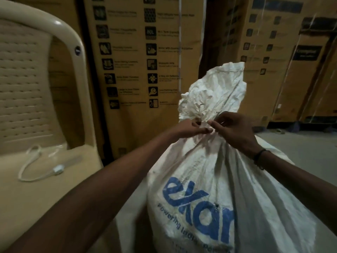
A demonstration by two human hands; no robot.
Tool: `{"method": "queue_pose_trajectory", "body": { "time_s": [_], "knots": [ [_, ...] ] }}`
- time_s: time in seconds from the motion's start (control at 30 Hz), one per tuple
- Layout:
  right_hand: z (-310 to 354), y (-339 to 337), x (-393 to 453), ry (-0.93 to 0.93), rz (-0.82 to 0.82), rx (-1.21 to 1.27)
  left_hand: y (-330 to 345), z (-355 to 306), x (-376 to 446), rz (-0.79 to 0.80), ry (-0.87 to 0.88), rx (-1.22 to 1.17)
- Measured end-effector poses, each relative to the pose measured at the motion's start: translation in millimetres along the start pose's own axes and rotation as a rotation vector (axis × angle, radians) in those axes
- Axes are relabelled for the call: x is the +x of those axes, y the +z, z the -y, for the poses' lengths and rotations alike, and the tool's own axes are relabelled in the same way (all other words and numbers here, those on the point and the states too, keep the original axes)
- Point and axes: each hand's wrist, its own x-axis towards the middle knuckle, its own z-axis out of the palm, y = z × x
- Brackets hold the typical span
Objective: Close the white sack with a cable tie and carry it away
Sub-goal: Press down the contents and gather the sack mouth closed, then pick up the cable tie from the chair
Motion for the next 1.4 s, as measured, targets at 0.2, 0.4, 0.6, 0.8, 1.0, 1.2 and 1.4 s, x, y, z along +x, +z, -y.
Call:
{"method": "queue_pose_trajectory", "body": {
  "time_s": [0.2, 0.4, 0.6, 0.8, 1.0, 1.2, 1.4],
  "knots": [
    [70.7, 75.8, 10.6, -0.065, 0.128, 0.181, -111.7, 1.5, -72.6, 0.272, -0.285, 0.291],
    [146.8, 183.7, -3.4, -0.188, 0.505, 0.264, -200.3, 85.6, -145.1, 0.264, -0.679, 0.366],
    [196.6, 264.0, -20.1, -0.26, 0.81, 0.273, -227.9, 185.0, -207.9, 0.168, -0.921, 0.376],
    [201.8, 305.4, -27.8, -0.195, 0.841, 0.241, -213.8, 215.2, -235.1, 0.15, -0.881, 0.382],
    [190.0, 288.5, -23.5, -0.147, 0.672, 0.227, -214.1, 186.5, -213.4, 0.164, -0.753, 0.462],
    [126.0, 201.6, 23.4, -0.01, 0.498, 0.153, -200.0, 117.3, -157.9, 0.062, -0.356, 0.33],
    [59.2, 117.1, 39.6, 0.121, 0.362, 0.018, -147.0, 80.6, -92.6, 0.011, -0.077, 0.342]
  ]
}}
